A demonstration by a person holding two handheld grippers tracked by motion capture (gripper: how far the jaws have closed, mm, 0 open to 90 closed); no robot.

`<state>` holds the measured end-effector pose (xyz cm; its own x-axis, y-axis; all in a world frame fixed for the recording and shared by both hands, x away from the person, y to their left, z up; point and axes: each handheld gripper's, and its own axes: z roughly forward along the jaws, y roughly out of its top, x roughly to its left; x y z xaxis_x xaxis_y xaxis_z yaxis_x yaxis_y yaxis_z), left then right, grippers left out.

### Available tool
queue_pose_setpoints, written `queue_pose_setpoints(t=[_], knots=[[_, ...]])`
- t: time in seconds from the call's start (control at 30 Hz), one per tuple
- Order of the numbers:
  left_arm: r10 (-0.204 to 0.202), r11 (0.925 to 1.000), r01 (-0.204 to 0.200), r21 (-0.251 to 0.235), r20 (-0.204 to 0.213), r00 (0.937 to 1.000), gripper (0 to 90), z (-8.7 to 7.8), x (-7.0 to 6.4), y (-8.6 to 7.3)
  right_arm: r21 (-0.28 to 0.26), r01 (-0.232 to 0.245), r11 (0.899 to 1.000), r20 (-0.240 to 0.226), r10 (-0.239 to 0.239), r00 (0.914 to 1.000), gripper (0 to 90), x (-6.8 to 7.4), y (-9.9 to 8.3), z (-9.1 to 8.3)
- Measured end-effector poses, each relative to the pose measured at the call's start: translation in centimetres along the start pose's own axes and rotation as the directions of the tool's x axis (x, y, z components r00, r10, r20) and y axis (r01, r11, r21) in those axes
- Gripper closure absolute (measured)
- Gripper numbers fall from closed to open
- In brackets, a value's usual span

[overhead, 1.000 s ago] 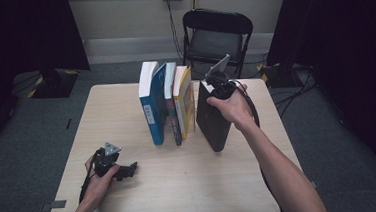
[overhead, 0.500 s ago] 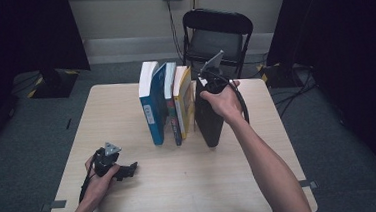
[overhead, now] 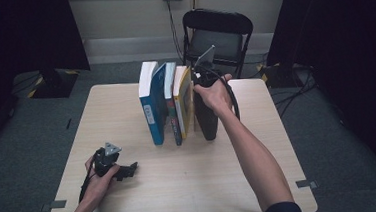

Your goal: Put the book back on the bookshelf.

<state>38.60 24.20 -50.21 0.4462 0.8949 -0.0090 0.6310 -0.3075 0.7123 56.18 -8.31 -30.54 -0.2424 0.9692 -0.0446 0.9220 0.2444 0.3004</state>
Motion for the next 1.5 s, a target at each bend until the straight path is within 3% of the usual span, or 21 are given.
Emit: queue_pose_setpoints(t=[0.43,0.67,0.8,1.03,1.1,1.27,1.33,1.4,1.5], knots=[[-0.001,1.0,0.001,-0.003,-0.001,1.0,0.0,0.0,0.0,0.0,0.002,-0.045,0.999,-0.017,0.045,0.9989,53.3,-0.4,1.2,1.0],[0.001,1.0,-0.001,-0.001,-0.001,1.0,0.1,0.0,-0.1,0.0,-0.014,-0.035,0.999,-0.012,0.035,0.9993,52.9,-0.3,1.1,1.2],[0.003,1.0,-0.003,0.001,0.002,1.0,0.1,-0.1,-0.1,-0.1,-0.044,-0.017,0.999,-0.008,0.017,0.9998,51.2,-0.1,0.8,0.8],[0.007,1.0,-0.007,-0.002,-0.003,1.0,0.1,-0.1,-0.1,-0.1,-0.109,-0.013,0.994,-0.061,0.007,0.9981,45.3,-0.5,-0.5,-0.1],[0.001,1.0,-0.001,-0.006,-0.002,1.0,0.1,0.0,-0.2,-0.1,-0.137,0.008,0.99,-0.069,-0.018,0.9974,42.2,-0.6,-1.1,-0.6],[0.005,1.0,-0.005,-0.003,-0.002,1.0,0.1,-0.1,-0.1,-0.1,-0.23,0.039,0.972,-0.126,-0.07,0.9896,38.6,-1.2,-3.2,-1.8],[0.004,1.0,-0.004,-0.003,-0.002,1.0,0.1,-0.1,-0.2,-0.1,-0.281,0.053,0.958,-0.154,-0.1,0.983,37.1,-1.6,-4.3,-2.0],[-0.003,1.0,0.003,-0.008,-0.001,1.0,0.1,0.0,-0.2,-0.1,-0.353,0.069,0.933,-0.156,-0.131,0.979,36.4,-1.9,-5.8,-1.7],[-0.003,1.0,0.003,-0.008,-0.001,1.0,0.1,0.0,-0.2,-0.1,-0.414,0.068,0.908,-0.188,-0.158,0.9693,34.7,-2.3,-7.6,-1.1]])
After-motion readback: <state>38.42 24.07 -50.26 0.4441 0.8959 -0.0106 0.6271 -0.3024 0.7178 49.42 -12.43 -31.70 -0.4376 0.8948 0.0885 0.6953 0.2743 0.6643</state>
